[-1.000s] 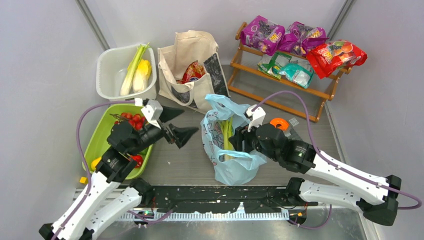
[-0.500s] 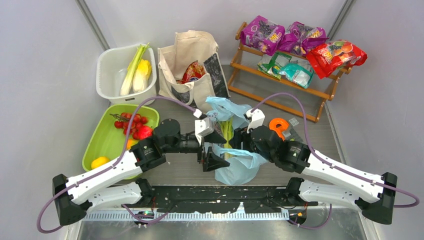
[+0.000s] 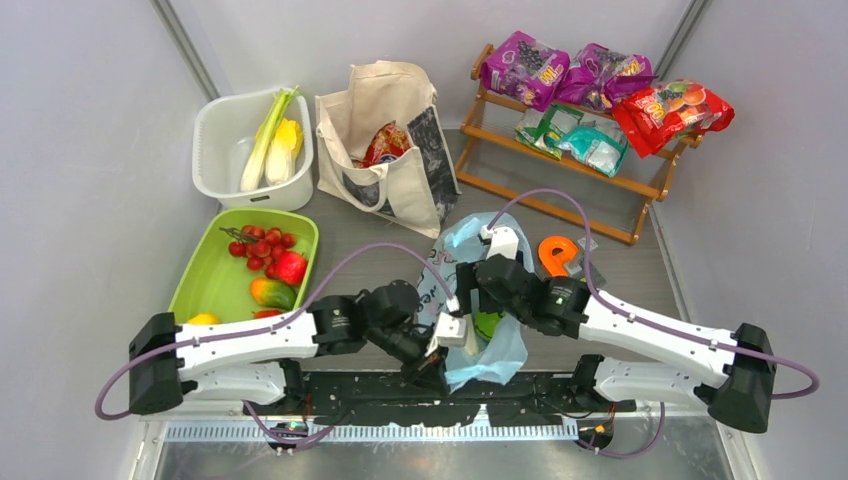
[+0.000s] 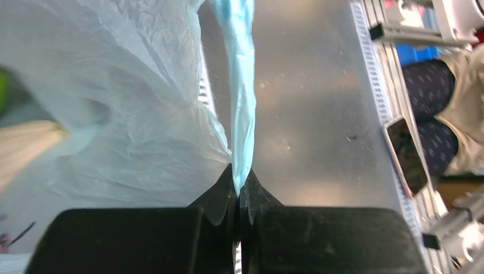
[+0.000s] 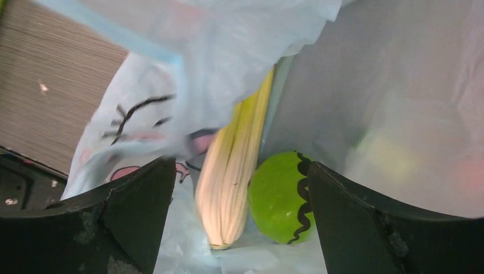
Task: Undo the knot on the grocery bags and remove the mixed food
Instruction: Pick up the fake vegetable from the takeout bag.
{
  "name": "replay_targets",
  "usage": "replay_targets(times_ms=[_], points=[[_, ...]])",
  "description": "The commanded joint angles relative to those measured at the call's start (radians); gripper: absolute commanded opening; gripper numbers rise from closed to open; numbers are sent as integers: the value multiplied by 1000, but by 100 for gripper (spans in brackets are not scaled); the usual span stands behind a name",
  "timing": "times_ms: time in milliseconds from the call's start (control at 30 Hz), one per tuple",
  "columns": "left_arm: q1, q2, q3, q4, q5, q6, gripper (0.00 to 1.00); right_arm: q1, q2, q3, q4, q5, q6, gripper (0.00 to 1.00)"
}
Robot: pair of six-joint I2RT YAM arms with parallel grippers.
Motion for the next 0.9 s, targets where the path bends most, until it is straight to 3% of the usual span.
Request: replay_targets(times_ms=[0,267,467,600,733,867], points=[[-63,69,24,-91,123,34,0,6,31,-7,-62,63,80,93],[-122,148,57,-152,138,61,0,5,97,-71,-88,121,111,97],[-124,161,63,-155,73,50,0,8,126,-64,32,66,-9,88],[-123,172,68,-164,42,50,0,13,176,-24,-20,78,-25,82],[-123,178,73,-167,32,50,0,81,171,-9,-6,108,-104,82],[-124,178,76,-165,32,56,0,94,147,-12,98,30,-166,78]])
